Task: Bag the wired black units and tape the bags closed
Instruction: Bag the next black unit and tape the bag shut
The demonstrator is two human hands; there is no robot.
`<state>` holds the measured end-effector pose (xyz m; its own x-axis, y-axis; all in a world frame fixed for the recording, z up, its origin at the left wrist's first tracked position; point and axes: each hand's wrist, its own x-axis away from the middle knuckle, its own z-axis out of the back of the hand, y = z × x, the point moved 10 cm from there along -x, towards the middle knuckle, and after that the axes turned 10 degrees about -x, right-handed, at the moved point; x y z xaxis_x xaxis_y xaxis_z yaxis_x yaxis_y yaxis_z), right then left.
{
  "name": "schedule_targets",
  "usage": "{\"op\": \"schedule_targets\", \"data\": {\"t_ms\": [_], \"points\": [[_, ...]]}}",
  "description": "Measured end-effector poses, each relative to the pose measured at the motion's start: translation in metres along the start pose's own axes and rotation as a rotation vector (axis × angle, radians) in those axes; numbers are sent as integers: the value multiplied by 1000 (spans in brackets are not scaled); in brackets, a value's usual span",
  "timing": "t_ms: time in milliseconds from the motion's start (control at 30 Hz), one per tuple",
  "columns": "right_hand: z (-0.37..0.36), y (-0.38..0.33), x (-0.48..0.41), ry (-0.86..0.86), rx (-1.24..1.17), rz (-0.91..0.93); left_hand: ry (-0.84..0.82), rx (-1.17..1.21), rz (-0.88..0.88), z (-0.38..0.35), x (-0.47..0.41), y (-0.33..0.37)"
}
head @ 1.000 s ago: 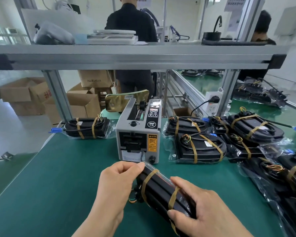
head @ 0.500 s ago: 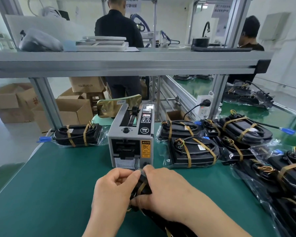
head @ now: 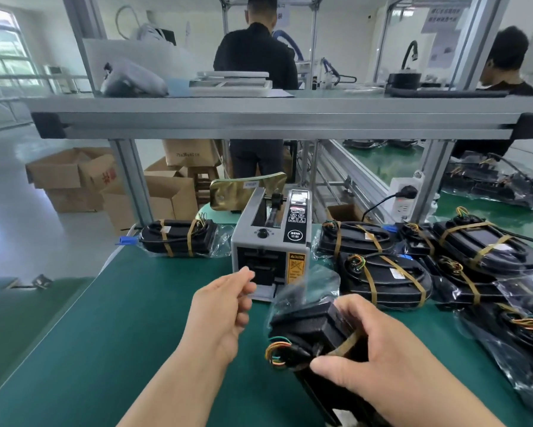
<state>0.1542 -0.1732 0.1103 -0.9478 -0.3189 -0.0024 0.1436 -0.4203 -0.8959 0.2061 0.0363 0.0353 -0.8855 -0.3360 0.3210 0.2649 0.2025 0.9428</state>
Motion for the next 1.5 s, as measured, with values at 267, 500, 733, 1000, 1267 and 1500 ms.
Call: {"op": "schedule_targets", "data": {"t_ms": [267,500,733,1000,1267,1500], "points": [[16,16,27,203,-404,167,11,74,179,-18,-20,-9],[13,40,48,412,-805,327,25,49,292,-27,-33,-20],[4,36,43,329,-770,348,87,163,314,-30,-37,-19],[0,29,44,299,-759,356,192,218,208,-25,-29,-12],[-1,27,43,228,-657,302,-133,101,-148,-14,51,42],[-5,19,51,282,-590,340,-240,-238,-291,-25,132,50]]}}
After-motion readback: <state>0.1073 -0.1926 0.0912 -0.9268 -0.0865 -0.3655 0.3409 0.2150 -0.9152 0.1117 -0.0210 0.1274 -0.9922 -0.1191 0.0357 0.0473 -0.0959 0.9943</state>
